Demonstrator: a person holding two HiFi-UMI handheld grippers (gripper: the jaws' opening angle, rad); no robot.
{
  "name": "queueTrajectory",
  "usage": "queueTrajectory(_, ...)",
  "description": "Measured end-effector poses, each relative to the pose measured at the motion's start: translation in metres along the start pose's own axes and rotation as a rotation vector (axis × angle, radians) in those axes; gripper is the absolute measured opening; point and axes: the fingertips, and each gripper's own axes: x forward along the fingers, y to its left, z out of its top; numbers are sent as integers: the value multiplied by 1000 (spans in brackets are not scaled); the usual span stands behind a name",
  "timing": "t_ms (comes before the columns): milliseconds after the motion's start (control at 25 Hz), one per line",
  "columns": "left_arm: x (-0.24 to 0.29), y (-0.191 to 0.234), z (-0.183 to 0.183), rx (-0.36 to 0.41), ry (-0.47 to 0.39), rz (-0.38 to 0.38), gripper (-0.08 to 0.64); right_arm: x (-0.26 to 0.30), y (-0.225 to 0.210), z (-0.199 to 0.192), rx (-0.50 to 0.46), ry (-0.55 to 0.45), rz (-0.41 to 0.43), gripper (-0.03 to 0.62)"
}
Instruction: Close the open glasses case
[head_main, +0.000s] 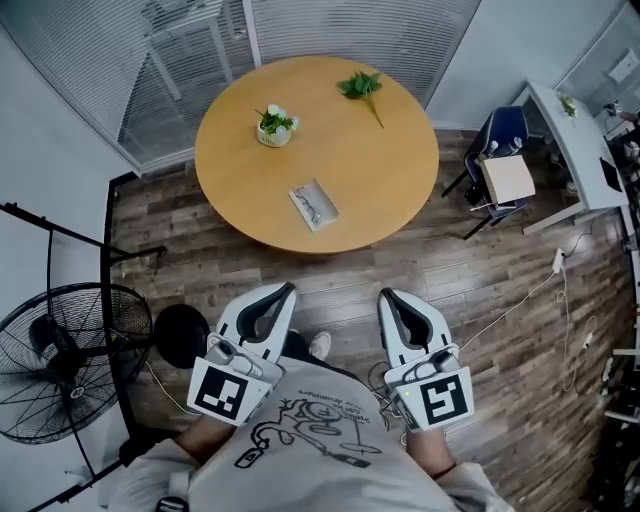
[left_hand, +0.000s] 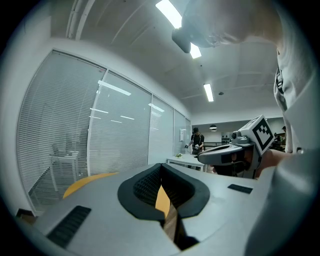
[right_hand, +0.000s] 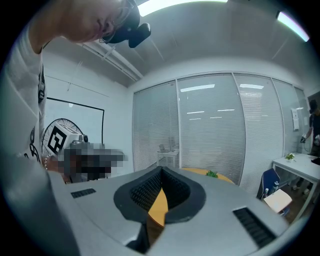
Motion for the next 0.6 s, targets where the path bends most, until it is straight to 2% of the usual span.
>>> queueTrajectory(120,3,0,-4,-4,11,-2,20,1,-4,0,-3,-3,-3,8)
queueTrajectory(280,12,-2,-6,-2,11,-21,20,1,-10,6,26,-55,-27,8)
queueTrajectory(440,20,-2,-3,2,1,-32,20,1,-15,-3,5,0,-28,8)
queueTrajectory(600,26,4,-1,5,-3,-36,20,11,-15,2,-14,-12,-11,8)
